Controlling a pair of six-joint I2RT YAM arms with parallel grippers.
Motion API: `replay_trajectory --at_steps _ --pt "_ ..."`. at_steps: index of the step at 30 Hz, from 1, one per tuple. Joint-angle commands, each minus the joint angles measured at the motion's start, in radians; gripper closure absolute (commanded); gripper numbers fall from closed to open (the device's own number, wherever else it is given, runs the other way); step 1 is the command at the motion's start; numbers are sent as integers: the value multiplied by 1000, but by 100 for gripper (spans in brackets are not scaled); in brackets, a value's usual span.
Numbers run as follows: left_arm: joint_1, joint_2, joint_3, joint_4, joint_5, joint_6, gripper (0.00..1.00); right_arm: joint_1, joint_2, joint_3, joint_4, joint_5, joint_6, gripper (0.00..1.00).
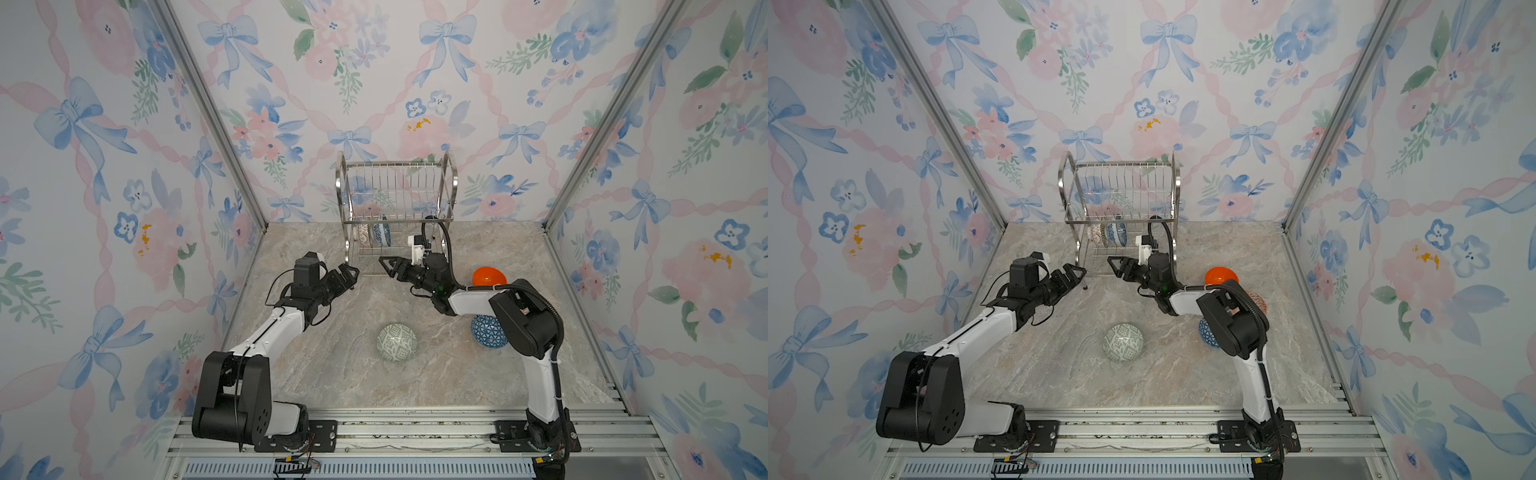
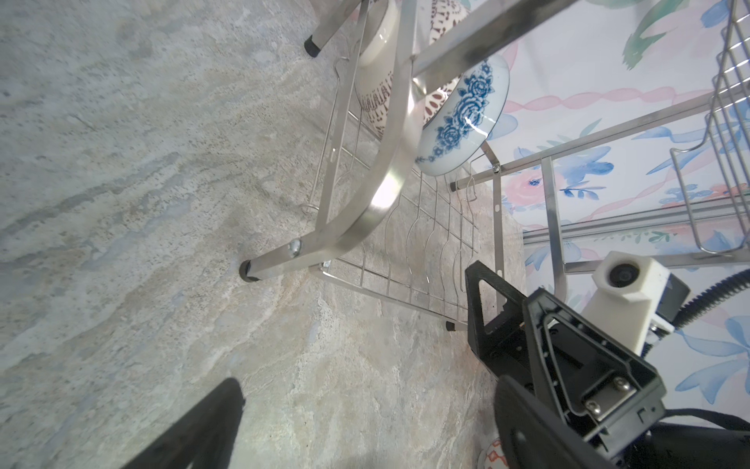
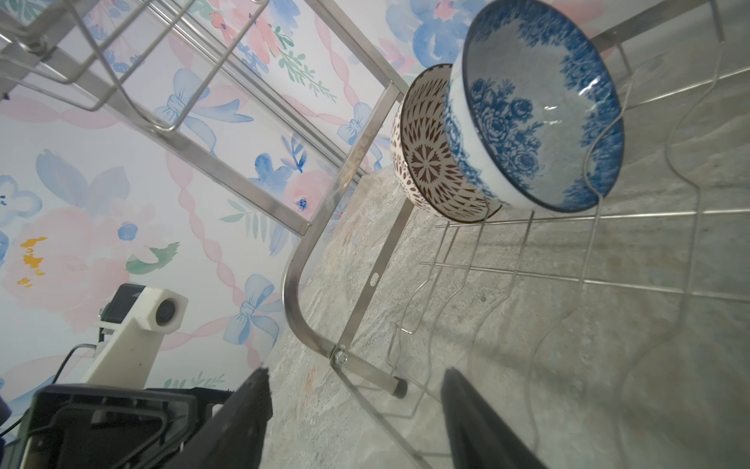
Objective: Load bowls into a dish rack
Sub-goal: Move the dish rack to the top-center of the table.
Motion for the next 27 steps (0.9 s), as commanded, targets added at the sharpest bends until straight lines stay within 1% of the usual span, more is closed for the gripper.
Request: replay_trajectory --at_steps 1,4,5,10,11,13,15,17,20,23,27 --pt "-8 -48 -53 -19 -14 23 2 29 -135 -56 18 42 -91 24" --pt "-11 -67 -69 -23 -13 21 3 46 -233 -106 -91 87 -160 18" --pt "-13 -71 -71 -26 -12 22 3 53 -263 -118 -133 108 -212 16" --pt "-33 -92 -71 -40 -15 20 3 71 -425 -165 -410 247 -356 1" --pt "-37 -98 -69 -42 -17 20 2 73 -470 -171 -454 276 -377 3" --pt "-46 -107 -66 -49 -24 20 2 67 -522 -186 -541 323 -411 3" --pt "-52 -117 -62 -54 -27 20 3 54 -562 -215 -589 350 -424 3" --pt "-55 -125 -61 -60 -28 18 3 37 -603 -248 -626 381 -427 3" --pt "-60 -135 -57 -72 -27 20 2 -3 -665 -318 -632 424 -427 3" --pt "-63 -145 -54 -79 -30 21 2 -67 -675 -346 -637 430 -421 3" --pt "-71 -146 -54 -79 -36 20 2 -146 -641 -346 -622 423 -417 3"
